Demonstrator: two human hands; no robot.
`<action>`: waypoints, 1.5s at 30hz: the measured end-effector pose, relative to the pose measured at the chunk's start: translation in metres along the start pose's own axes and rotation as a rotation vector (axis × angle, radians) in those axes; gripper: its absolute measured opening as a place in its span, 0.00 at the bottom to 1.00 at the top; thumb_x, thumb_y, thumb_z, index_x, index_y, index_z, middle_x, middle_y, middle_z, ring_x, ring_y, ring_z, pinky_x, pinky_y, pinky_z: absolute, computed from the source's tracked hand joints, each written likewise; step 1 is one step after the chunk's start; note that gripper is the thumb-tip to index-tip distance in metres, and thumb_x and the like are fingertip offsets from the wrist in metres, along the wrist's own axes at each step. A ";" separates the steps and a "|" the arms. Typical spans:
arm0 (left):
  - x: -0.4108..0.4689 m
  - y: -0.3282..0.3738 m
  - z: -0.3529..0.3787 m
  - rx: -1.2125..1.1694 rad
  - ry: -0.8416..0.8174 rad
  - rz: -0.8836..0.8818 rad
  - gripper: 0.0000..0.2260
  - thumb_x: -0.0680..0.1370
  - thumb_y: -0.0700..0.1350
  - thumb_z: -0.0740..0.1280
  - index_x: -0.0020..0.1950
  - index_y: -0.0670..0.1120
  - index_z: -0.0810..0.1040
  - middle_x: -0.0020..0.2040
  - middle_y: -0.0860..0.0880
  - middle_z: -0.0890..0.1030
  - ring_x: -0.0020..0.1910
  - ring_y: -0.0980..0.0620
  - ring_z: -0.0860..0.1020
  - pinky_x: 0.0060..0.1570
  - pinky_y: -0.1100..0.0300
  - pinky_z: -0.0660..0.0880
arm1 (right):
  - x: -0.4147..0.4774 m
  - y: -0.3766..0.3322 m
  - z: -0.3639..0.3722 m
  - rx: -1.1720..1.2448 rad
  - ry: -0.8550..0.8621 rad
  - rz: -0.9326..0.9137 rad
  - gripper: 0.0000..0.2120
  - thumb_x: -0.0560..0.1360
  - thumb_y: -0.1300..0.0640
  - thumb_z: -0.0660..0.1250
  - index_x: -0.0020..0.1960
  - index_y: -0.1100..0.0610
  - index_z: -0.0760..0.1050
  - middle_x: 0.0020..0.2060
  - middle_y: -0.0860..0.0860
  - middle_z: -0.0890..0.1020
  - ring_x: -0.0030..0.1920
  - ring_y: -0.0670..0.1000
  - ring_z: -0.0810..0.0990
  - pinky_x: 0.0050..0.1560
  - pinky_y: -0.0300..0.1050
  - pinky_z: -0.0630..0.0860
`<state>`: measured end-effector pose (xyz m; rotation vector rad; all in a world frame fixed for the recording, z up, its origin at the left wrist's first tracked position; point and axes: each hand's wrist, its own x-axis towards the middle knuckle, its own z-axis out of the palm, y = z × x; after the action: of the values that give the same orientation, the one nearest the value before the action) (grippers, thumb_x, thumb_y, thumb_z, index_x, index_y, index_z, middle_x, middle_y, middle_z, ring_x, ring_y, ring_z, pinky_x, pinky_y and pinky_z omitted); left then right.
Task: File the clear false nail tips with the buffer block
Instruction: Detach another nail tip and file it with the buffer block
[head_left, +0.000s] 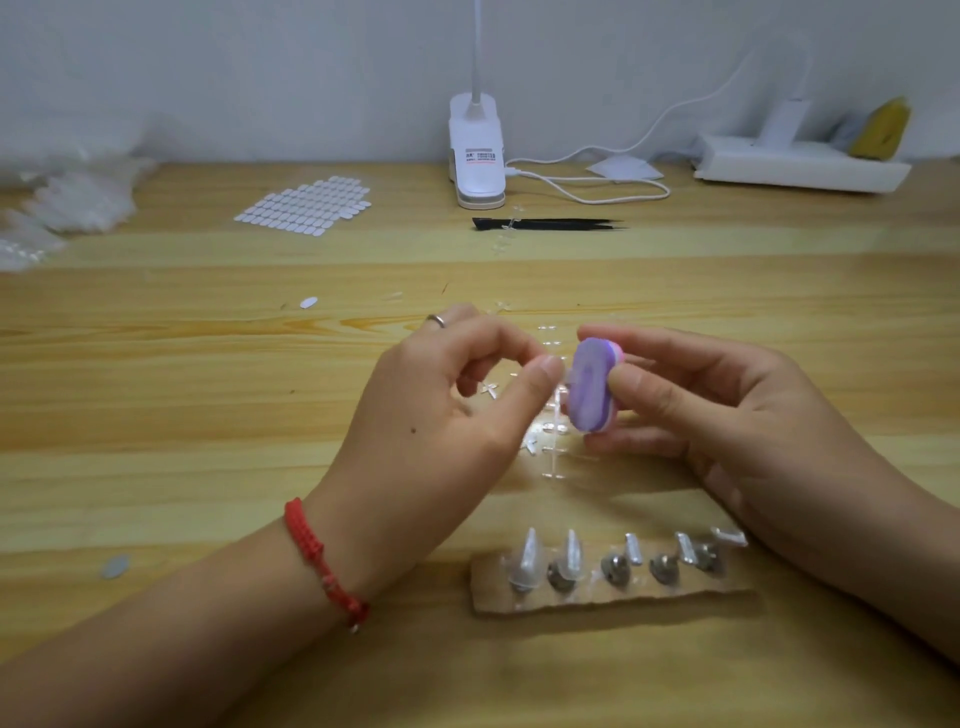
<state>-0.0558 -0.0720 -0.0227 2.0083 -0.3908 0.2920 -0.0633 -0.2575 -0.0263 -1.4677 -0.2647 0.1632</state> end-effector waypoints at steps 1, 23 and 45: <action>0.001 0.000 -0.001 -0.009 0.034 -0.001 0.05 0.71 0.51 0.66 0.37 0.52 0.79 0.33 0.53 0.67 0.34 0.59 0.66 0.36 0.70 0.63 | -0.001 -0.001 0.001 -0.034 -0.027 0.003 0.15 0.68 0.53 0.75 0.54 0.46 0.84 0.47 0.51 0.87 0.44 0.50 0.86 0.42 0.38 0.81; 0.000 -0.001 0.002 0.095 -0.105 0.079 0.07 0.76 0.51 0.61 0.40 0.52 0.74 0.35 0.54 0.69 0.36 0.58 0.67 0.38 0.69 0.62 | 0.001 0.004 -0.001 -0.019 -0.009 -0.038 0.16 0.68 0.49 0.72 0.56 0.47 0.83 0.48 0.52 0.86 0.47 0.50 0.86 0.45 0.40 0.81; 0.000 -0.003 0.001 -0.015 -0.069 0.021 0.07 0.74 0.51 0.64 0.39 0.50 0.76 0.27 0.56 0.62 0.26 0.58 0.63 0.29 0.67 0.59 | 0.000 0.002 0.000 -0.030 -0.022 -0.009 0.15 0.67 0.52 0.76 0.54 0.47 0.84 0.47 0.52 0.87 0.45 0.50 0.86 0.43 0.39 0.81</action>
<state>-0.0547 -0.0714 -0.0259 2.0039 -0.4565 0.2331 -0.0635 -0.2576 -0.0278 -1.4948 -0.2923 0.1691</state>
